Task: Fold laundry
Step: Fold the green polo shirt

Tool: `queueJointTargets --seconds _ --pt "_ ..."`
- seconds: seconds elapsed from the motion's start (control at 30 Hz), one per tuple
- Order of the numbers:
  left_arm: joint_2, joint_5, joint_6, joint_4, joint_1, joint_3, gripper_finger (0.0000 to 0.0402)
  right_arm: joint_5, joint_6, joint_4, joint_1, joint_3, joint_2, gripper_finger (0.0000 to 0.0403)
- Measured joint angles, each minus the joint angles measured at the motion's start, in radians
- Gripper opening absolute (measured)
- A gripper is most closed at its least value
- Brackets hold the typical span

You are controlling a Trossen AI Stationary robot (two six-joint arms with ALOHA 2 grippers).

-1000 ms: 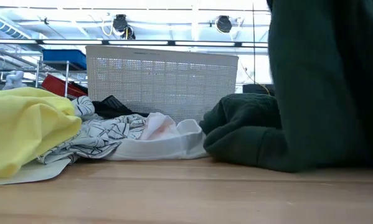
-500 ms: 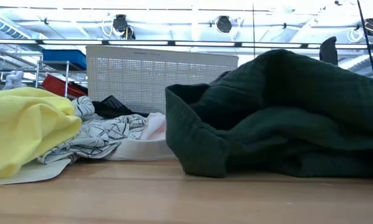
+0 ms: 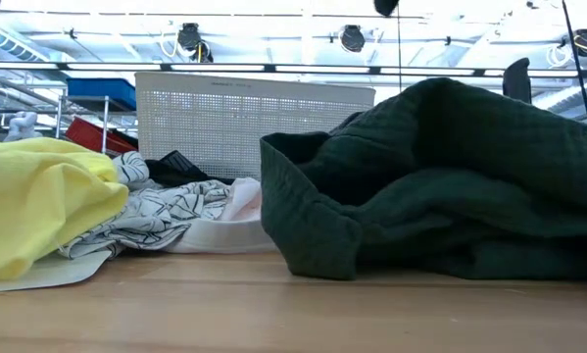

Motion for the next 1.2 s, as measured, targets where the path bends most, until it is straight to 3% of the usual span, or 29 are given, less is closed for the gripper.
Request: queueJointTargets --seconds 0.17,0.4,0.5,0.63,0.9,1.03,1.2 --pt "0.127 0.089 0.018 -0.010 0.007 0.190 0.0152 0.026 -0.021 0.000 0.003 0.000 0.000 0.0180" --pt "0.310 0.097 0.193 -0.149 0.012 0.406 0.0152 0.051 -0.048 -0.001 0.015 0.000 0.000 0.0180" --pt "0.361 0.083 0.247 -0.176 0.022 0.452 0.0152 0.051 -0.048 -0.001 0.015 0.000 0.000 0.0180" --pt "0.401 -0.035 0.293 -0.216 0.034 0.459 0.0152 0.051 -0.039 0.000 0.015 0.000 0.000 0.0180" --pt "0.402 -0.127 0.263 -0.353 0.053 0.460 0.0150 0.051 -0.044 0.000 0.015 0.000 0.000 0.0180" --pt "0.398 -0.134 0.257 -0.401 0.053 0.460 0.0113 0.053 -0.055 0.000 0.015 0.000 0.000 0.0180" --pt "0.395 -0.144 0.209 -0.401 0.052 0.460 0.0021 0.085 -0.073 -0.001 0.013 0.000 0.000 0.0180"
